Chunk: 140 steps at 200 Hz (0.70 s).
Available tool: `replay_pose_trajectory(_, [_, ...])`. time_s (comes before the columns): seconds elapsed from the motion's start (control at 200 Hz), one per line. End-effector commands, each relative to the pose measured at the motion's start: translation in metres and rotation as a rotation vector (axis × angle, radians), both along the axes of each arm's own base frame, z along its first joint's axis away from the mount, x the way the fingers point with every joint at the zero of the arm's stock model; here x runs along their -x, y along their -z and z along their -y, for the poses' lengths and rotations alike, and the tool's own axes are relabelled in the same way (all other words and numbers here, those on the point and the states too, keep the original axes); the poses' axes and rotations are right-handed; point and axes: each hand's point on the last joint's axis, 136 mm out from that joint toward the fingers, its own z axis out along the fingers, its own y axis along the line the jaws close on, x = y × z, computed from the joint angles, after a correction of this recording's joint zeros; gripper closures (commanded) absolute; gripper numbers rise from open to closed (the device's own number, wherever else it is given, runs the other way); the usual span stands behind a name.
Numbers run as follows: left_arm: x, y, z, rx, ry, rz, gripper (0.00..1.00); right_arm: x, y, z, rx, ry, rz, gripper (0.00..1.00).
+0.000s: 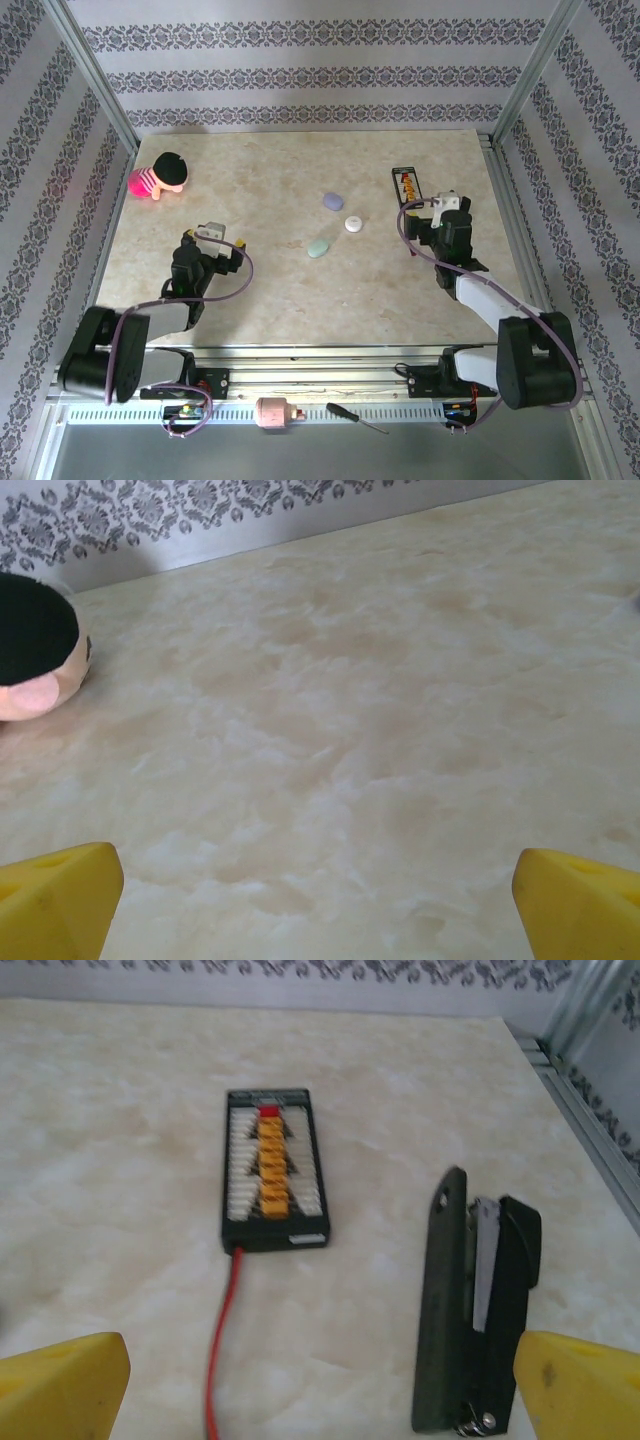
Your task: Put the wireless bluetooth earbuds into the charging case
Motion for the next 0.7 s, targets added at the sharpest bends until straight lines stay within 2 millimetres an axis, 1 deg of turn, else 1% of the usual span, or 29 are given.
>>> replay_pose_trajectory(0.0, [-0.014, -0.025, -0.007, 0.054, -0.020, 0.121, 0.01, -0.016, -0.016, -0.004, -0.019, -0.054, 0.133, 0.02])
replay_pose_trajectory(0.035, [-0.018, -0.020, -0.010, 0.067, -0.026, 0.111, 0.01, -0.018, -0.009, -0.006, -0.022, -0.070, 0.101, 0.02])
replay_pose_trajectory(0.085, [-0.024, -0.015, -0.014, 0.085, -0.027, 0.105, 0.01, -0.020, 0.000, -0.008, -0.030, -0.087, 0.097, 0.02])
replay_pose_trajectory(0.165, [-0.033, 0.003, -0.020, 0.119, -0.033, 0.069, 0.01, -0.022, 0.014, -0.010, -0.042, -0.107, 0.114, 0.02])
replay_pose_trajectory(0.205, [-0.036, 0.000, -0.022, 0.124, -0.038, 0.096, 0.01, -0.023, 0.018, -0.011, -0.043, -0.113, 0.124, 0.02])
replay_pose_trajectory(0.24, [-0.037, 0.000, -0.026, 0.132, -0.057, 0.067, 0.01, -0.024, 0.019, -0.007, -0.051, -0.100, 0.140, 0.02])
replay_pose_trajectory(0.27, [-0.037, 0.006, -0.028, 0.131, -0.070, 0.025, 0.01, -0.023, 0.021, -0.005, -0.063, -0.090, 0.137, 0.02])
replay_pose_trajectory(0.32, [-0.042, 0.008, -0.029, 0.135, -0.077, 0.018, 0.01, -0.024, 0.022, -0.001, -0.074, -0.074, 0.131, 0.02])
replay_pose_trajectory(0.37, [-0.049, 0.006, -0.032, 0.132, -0.093, 0.010, 0.01, -0.024, 0.023, 0.000, -0.082, -0.072, 0.125, 0.02])
replay_pose_trajectory(0.43, [-0.053, 0.015, -0.039, 0.133, -0.142, -0.063, 0.01, -0.024, 0.022, 0.000, -0.081, -0.072, 0.127, 0.02])
replay_pose_trajectory(0.51, [-0.052, 0.011, -0.048, 0.133, -0.194, -0.024, 0.01, -0.024, 0.022, 0.000, -0.082, -0.071, 0.128, 0.02])
replay_pose_trajectory(0.695, [-0.052, 0.012, -0.048, 0.131, -0.192, -0.031, 0.01, -0.024, 0.022, 0.002, -0.079, -0.063, 0.128, 0.02])
